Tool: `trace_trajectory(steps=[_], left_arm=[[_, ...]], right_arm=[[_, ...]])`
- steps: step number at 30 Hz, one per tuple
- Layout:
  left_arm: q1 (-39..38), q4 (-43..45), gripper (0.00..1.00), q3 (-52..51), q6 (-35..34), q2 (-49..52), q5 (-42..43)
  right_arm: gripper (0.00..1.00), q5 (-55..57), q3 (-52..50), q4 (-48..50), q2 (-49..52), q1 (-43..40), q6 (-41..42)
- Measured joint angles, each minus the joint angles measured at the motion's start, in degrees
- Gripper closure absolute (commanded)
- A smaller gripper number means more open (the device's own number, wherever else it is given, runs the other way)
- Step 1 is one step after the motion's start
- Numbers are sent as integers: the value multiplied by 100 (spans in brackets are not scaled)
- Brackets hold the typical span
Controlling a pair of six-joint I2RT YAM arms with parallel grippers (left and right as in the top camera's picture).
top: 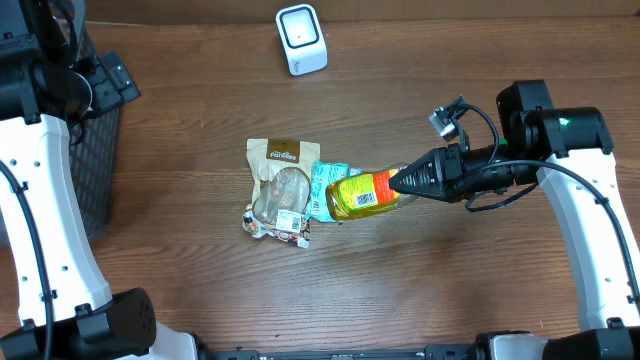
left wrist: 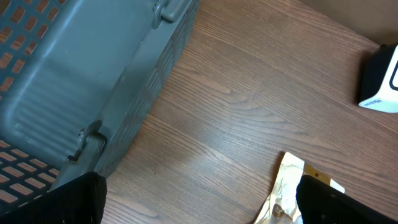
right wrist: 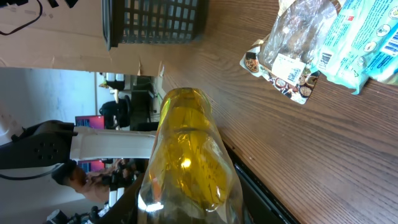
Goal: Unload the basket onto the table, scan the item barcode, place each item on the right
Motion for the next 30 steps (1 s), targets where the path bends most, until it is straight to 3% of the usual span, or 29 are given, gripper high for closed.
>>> trace_trajectory(steps=[9,16,19,25,30], left_arm=[[0,0,0,0,2,0,0],[0,0,0,0,0,0,0],[0,0,0,0,2,0,0],[0,-2,1,0,0,0,2],[0,0,1,0,0,0,15]], right_arm=[[81,258,0,72,0,-2,11],[80,1661,199,592,17,4,1130],[73,2531,1093,535,92,92,1685],[76,3862,4000,-295,573,514,2330],[76,4590,6507,-942,1547,1032,2518]])
